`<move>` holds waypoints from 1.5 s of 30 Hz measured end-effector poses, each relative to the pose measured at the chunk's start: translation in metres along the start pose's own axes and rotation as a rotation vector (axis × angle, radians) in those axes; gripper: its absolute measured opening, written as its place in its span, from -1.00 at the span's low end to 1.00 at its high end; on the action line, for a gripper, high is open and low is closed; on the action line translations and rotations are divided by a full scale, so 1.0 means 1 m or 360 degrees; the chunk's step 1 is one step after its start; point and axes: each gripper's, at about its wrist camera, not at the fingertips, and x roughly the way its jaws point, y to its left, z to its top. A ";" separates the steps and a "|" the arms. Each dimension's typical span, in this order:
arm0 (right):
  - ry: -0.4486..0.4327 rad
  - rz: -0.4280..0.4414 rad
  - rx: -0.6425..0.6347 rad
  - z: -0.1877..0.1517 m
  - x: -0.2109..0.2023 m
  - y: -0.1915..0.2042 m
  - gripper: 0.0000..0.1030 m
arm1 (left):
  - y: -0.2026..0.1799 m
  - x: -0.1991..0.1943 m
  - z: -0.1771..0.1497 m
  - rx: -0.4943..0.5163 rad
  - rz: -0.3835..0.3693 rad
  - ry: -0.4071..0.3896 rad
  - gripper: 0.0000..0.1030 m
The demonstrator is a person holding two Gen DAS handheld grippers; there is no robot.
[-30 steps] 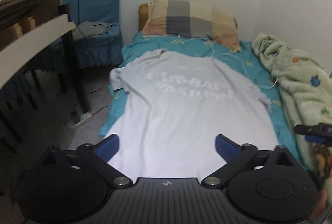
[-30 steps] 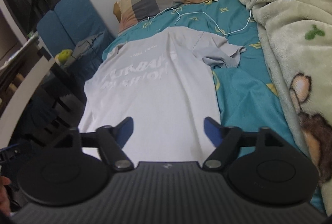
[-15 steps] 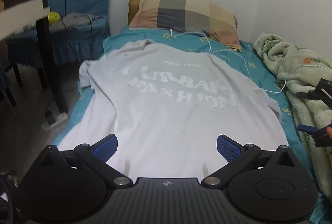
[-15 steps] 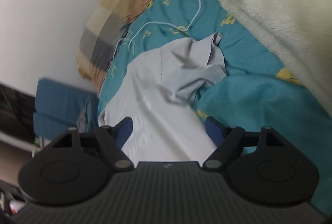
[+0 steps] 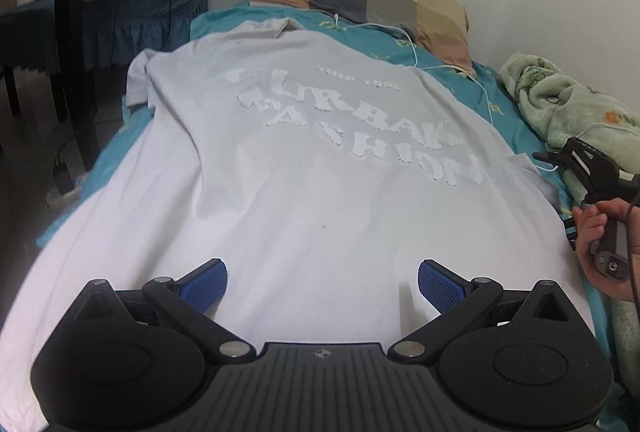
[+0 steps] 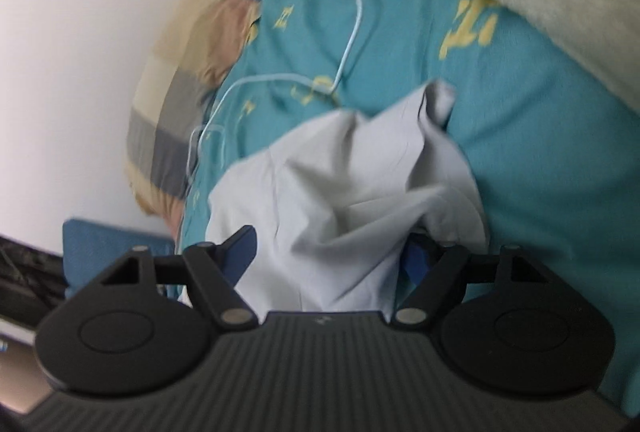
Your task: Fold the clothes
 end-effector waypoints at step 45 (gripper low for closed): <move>0.0238 0.0009 -0.1706 -0.177 -0.059 0.172 0.28 | 0.047 -0.013 0.010 -0.0278 -0.0078 -0.0194 1.00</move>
